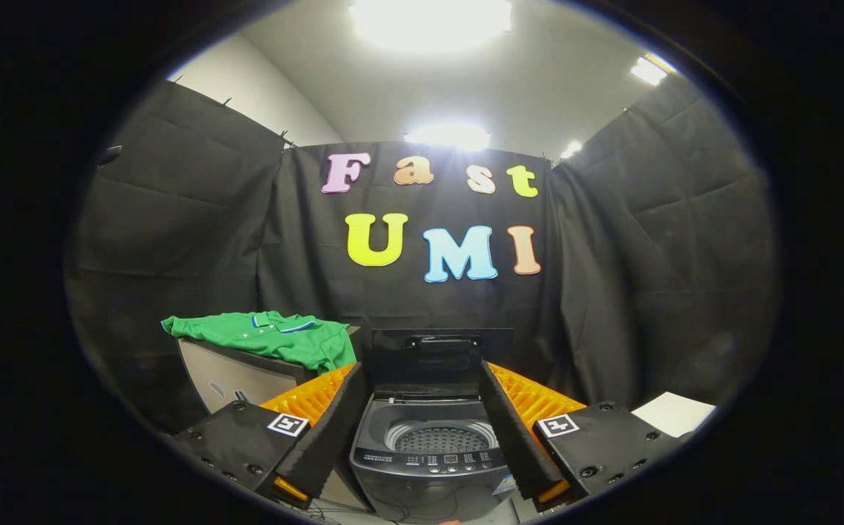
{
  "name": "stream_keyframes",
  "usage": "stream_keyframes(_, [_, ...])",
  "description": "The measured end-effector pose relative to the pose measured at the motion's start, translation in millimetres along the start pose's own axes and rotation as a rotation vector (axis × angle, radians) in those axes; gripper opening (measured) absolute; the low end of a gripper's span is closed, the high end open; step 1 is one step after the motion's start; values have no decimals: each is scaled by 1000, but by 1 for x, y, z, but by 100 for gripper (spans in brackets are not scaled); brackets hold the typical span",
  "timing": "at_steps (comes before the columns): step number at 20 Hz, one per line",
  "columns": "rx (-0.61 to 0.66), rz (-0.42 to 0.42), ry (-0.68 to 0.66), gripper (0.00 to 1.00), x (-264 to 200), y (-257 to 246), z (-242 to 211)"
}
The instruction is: Put the clothes into the washing machine and then close the washing machine lid.
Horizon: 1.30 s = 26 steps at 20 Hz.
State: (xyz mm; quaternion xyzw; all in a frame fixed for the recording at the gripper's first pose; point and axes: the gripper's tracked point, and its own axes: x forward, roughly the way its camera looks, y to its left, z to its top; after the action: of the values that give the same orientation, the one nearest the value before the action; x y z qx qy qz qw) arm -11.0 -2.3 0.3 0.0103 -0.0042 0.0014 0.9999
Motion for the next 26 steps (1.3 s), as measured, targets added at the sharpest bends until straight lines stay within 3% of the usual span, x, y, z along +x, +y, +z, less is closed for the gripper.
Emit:
stream_keyframes(18, [34, 9, 19, 98, -1, -8, -9])
stream_keyframes(26, [116, 98, 49, 97, 12, 8, 2])
